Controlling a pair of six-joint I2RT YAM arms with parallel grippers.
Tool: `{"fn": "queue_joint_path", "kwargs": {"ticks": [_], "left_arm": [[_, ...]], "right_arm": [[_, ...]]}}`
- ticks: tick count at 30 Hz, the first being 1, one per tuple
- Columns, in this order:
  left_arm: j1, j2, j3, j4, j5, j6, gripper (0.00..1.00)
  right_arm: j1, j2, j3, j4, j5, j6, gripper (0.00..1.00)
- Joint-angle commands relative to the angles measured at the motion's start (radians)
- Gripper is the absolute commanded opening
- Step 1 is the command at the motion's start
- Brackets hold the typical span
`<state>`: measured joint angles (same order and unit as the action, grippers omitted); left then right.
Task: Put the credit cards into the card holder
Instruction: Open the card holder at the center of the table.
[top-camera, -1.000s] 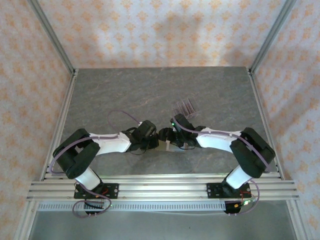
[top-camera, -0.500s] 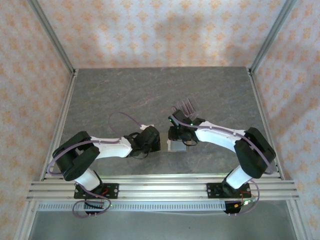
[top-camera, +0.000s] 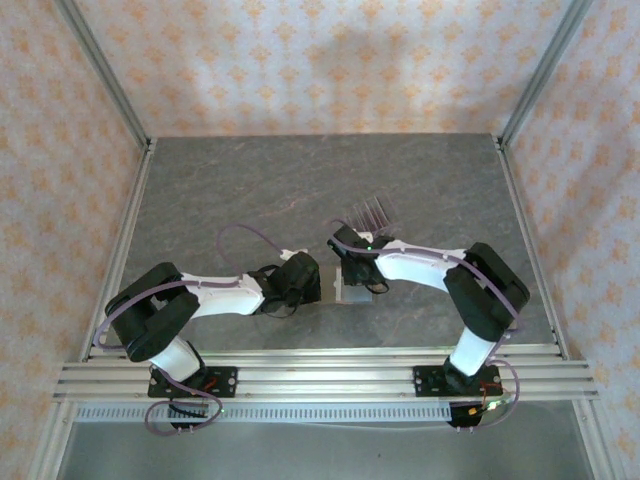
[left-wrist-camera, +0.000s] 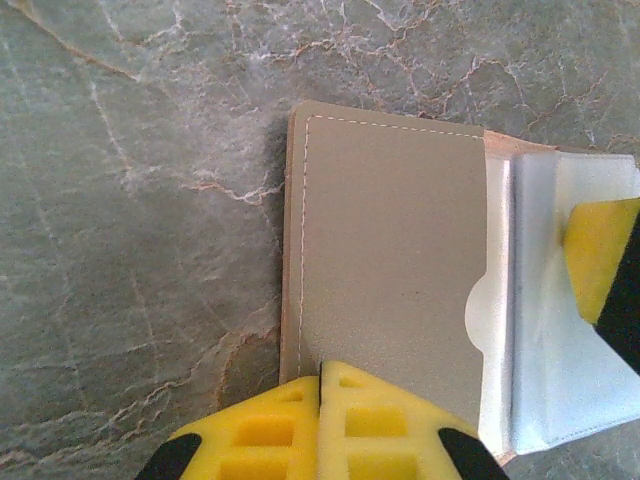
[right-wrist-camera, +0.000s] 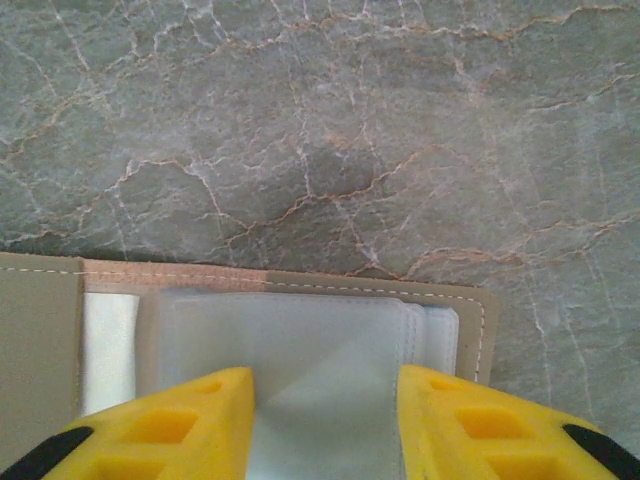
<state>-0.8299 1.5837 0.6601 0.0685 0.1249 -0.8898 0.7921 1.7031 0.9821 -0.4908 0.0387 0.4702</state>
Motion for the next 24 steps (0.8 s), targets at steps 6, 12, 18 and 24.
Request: {"fn": "queue_joint_path", "kwargs": {"ticks": [6,12,18,24], "left_arm": [[-0.012,0.033,-0.031,-0.091,-0.011,-0.004,0.02],[-0.012,0.029,-0.037,-0.084,-0.010,-0.006,0.02],[-0.012,0.026,-0.042,-0.079,-0.011,-0.006,0.02],[-0.011,0.031,-0.042,-0.078,-0.008,-0.006,0.02]], "right_arm": [[0.050,0.031,0.007,-0.081,0.149,0.035,0.34],[0.053,0.032,-0.008,-0.051,0.108,0.030,0.30],[0.029,0.025,-0.050,0.011,0.029,0.048,0.26],[0.008,0.029,-0.082,0.046,-0.025,0.068,0.24]]}}
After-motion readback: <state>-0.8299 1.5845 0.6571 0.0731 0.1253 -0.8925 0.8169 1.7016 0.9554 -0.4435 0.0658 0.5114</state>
